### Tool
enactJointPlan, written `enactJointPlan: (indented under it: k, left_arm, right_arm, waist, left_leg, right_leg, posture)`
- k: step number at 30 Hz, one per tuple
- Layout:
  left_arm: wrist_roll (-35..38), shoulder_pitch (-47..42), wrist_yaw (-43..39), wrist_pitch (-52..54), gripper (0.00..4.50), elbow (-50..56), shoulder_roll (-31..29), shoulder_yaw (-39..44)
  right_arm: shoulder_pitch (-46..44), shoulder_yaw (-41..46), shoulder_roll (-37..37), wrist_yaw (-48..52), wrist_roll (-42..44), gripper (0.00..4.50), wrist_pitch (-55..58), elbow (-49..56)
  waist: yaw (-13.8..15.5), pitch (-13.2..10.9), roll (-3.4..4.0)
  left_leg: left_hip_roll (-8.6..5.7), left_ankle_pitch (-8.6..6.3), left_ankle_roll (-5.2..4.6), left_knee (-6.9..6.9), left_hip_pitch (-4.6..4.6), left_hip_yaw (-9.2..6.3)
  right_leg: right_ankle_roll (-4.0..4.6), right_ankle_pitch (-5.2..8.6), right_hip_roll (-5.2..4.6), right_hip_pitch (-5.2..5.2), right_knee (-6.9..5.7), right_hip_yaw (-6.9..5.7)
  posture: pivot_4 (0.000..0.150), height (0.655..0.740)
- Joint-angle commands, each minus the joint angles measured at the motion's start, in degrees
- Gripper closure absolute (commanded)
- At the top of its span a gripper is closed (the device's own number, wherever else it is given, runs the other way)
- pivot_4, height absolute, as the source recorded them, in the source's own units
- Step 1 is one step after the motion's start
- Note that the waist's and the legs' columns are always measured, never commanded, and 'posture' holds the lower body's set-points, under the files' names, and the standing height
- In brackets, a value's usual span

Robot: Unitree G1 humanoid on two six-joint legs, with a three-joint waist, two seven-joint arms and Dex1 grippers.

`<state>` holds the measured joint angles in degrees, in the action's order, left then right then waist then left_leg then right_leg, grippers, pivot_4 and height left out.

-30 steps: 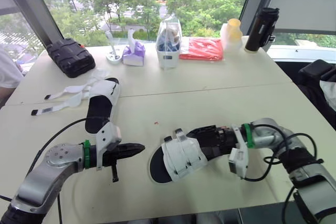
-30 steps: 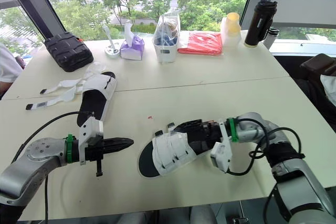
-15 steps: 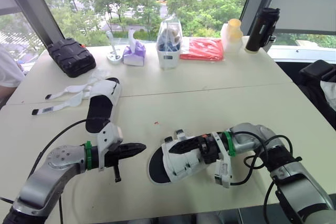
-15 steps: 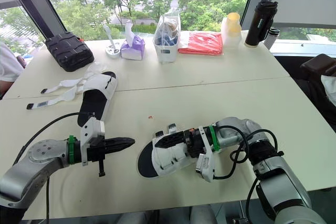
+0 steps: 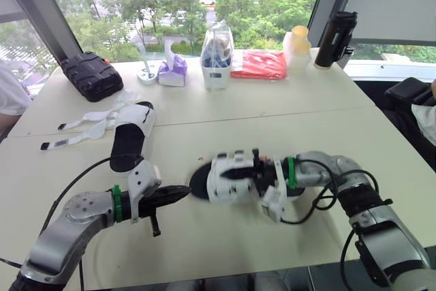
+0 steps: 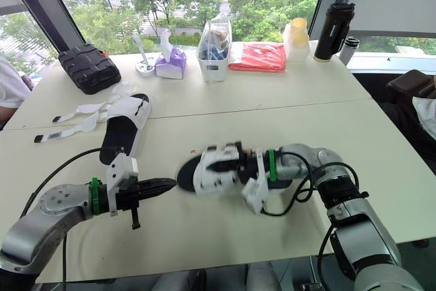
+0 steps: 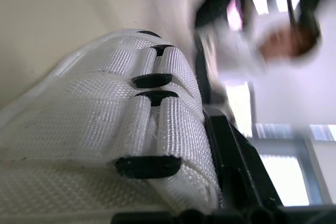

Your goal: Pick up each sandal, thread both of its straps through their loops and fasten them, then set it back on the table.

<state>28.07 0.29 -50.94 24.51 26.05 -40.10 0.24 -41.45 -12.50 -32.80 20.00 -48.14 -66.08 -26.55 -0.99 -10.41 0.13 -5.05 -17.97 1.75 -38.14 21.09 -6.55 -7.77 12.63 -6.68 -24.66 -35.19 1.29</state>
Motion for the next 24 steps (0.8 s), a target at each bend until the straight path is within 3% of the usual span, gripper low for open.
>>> enactJointPlan:
  k: [1, 7, 12, 17, 24]
  left_arm:
    - [-0.47, 0.03, 1.02, -0.49, 4.50, 2.03, 0.75, -0.36]
    - [-1.66, 0.07, 1.94, -1.30, 4.50, 1.14, 2.16, -1.54]
    - [-2.83, 0.11, 2.45, -1.64, 4.50, 0.84, 3.24, -2.39]
    - [-3.32, -0.21, 3.42, -1.20, 4.50, 1.13, 4.39, -2.82]
    - [-3.59, -0.52, 4.20, -0.82, 4.50, 1.27, 4.93, -3.01]
  right_arm:
    - [-3.79, 2.79, -0.50, -2.56, -1.70, 4.47, 15.67, -1.18]
    - [-10.18, 1.70, 1.64, -3.82, -4.19, 4.47, 44.61, -9.71]
    - [-16.14, -1.27, 5.66, -6.96, -4.62, 4.47, 62.30, -21.08]
    - [-22.14, -3.71, 6.76, -13.48, -3.39, 4.47, 70.51, -34.34]
    - [-25.94, -7.56, 6.53, -17.06, -1.22, 4.47, 71.80, -40.07]
  waist:
    - [-0.02, 0.00, 0.00]
    - [-0.03, 0.00, 0.00]
    - [-0.30, 0.00, 0.00]
    - [-0.70, 0.00, 0.01]
    - [-0.41, 0.00, 0.01]
  left_leg:
    - [0.00, 0.01, 0.01, 0.00, -0.02, 0.00]
    - [0.01, 0.01, 0.00, 0.01, 0.03, 0.01]
    - [0.03, 0.02, 0.02, 0.03, 0.24, 0.02]
    - [0.02, 0.04, 0.05, 0.03, 0.26, 0.05]
    - [0.00, 0.05, 0.05, 0.04, 0.28, 0.05]
  right_leg:
    - [0.02, 0.00, 0.00, 0.00, -0.03, 0.00]
    - [0.11, 0.01, 0.00, -0.02, -0.01, 0.00]
    - [0.13, 0.01, -0.01, -0.28, -0.02, 0.01]
    - [0.18, -0.03, -0.03, -0.32, -0.04, 0.04]
    - [0.18, -0.03, -0.04, -0.34, -0.03, 0.03]
  posture:
    - [0.150, 0.7400]
    - [0.150, 0.7400]
    - [0.150, 0.7400]
    - [0.150, 0.7400]
    - [0.150, 0.7400]
